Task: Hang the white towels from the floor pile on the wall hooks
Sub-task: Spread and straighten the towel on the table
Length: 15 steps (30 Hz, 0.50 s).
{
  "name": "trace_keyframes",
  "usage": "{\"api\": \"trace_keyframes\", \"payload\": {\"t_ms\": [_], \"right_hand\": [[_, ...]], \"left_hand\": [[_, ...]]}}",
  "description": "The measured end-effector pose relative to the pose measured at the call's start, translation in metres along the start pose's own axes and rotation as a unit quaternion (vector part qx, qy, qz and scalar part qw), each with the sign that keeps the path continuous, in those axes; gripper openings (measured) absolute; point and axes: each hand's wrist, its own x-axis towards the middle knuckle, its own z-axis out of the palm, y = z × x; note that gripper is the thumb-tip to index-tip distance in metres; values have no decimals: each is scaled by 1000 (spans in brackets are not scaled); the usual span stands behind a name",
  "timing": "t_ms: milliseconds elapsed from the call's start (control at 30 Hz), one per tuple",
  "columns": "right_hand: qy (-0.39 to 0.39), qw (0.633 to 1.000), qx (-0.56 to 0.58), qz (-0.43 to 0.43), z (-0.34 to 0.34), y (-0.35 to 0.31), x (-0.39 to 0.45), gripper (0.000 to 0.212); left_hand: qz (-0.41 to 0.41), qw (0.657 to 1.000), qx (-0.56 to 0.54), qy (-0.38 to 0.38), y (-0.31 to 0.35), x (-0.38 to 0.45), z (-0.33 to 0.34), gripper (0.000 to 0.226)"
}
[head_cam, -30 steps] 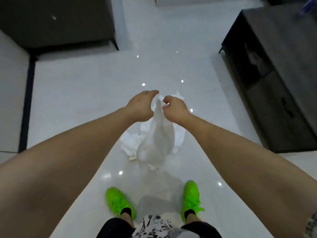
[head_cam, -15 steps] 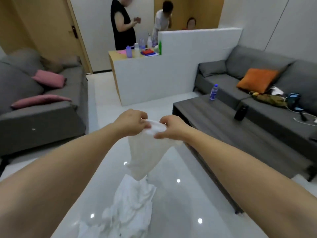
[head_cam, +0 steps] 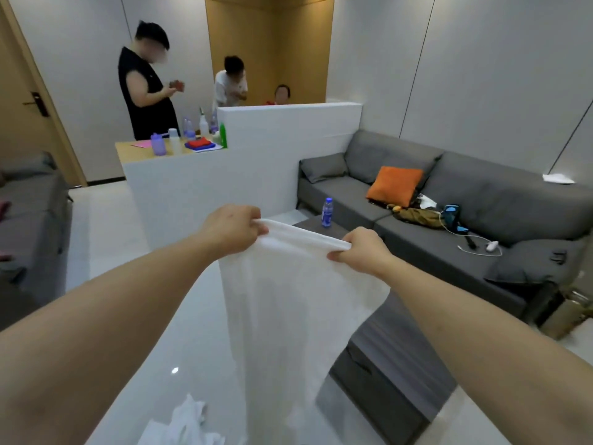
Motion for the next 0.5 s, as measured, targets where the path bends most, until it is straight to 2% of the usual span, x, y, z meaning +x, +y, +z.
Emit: {"api": "trace_keyframes", "payload": {"t_ms": [167, 300, 400, 500], "right_hand": [[11, 999, -33, 12, 5, 42, 113, 28], [-13, 998, -66, 13, 6, 67, 231, 28], [-31, 996, -82, 0, -2, 72, 314, 25], [8, 994, -102, -26, -22, 60, 381, 21]], "left_hand": [[2, 1000, 9, 5, 5, 110, 56, 27], [-26, 1000, 2, 3, -14, 211, 99, 30], [-72, 997, 7, 8, -34, 278, 113, 31], [-103, 993, 16, 59, -46, 337, 105, 29]]}}
